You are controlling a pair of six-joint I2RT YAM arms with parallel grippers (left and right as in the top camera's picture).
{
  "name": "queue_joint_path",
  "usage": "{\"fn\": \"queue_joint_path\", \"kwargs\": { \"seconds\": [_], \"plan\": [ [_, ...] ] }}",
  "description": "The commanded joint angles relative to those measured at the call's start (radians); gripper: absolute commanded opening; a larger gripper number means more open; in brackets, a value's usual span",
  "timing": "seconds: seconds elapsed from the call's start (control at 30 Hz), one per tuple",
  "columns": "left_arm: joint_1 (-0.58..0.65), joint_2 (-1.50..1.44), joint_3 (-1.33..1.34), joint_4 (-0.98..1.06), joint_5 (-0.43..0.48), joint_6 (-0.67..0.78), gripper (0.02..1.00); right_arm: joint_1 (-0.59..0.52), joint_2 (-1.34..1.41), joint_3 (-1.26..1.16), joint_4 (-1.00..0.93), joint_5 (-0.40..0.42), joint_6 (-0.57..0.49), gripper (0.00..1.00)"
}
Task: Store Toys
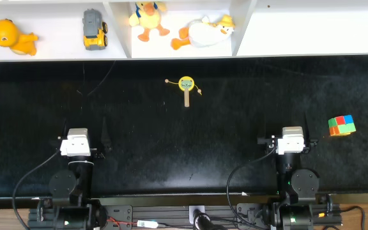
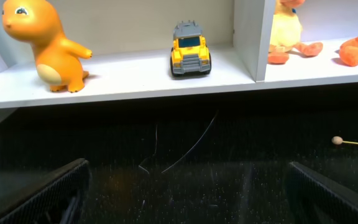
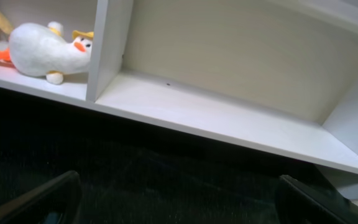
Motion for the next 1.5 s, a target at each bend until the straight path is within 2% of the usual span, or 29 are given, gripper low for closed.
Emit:
{"fn": "queue_joint_path", "kwargs": {
  "seconds": [0.03, 0.73, 0.9, 0.93, 1.0, 1.13, 1.23, 1.33, 1.5],
  "plan": [
    [-0.005, -0.014, 0.0, -0.004, 0.023, -0.003, 0.996, -0.002, -0.008, -0.013, 0.005, 0.006, 0.001, 0.996],
    [-0.005, -0.014, 0.0, -0.004, 0.023, -0.003, 0.998, -0.001, -0.009, -0.013, 0.005, 0.006, 0.001, 0.996],
    [-0.005, -0.014, 0.0, -0.004, 0.023, -0.003, 0.998, 0.032, 0.042, 0.005, 0.008, 0.003, 0.003, 0.998],
    [-0.005, -0.014, 0.0, -0.004, 0.023, -0.003, 0.998, 0.044, 0.075, 0.023, -0.007, 0.002, 0.03, 0.996],
    [-0.005, -0.014, 0.0, -0.004, 0.023, -0.003, 0.998, 0.076, 0.167, 0.066, -0.042, -0.003, 0.181, 0.993],
    [-0.005, -0.014, 0.0, -0.004, 0.023, -0.003, 0.998, 0.165, 0.428, 0.203, -0.159, -0.032, 0.587, 0.996],
    [-0.005, -0.014, 0.0, -0.004, 0.023, -0.003, 0.998, 0.239, 0.652, 0.328, -0.241, -0.063, 0.789, 0.993],
    [-0.005, -0.014, 0.0, -0.004, 0.023, -0.003, 0.998, 0.329, 0.886, 0.484, -0.324, -0.063, 0.813, 0.996],
    [-0.005, -0.014, 0.0, -0.004, 0.023, -0.003, 0.998, 0.474, 1.24, 0.795, -0.474, 0.068, 0.783, 0.993]
  ]
}}
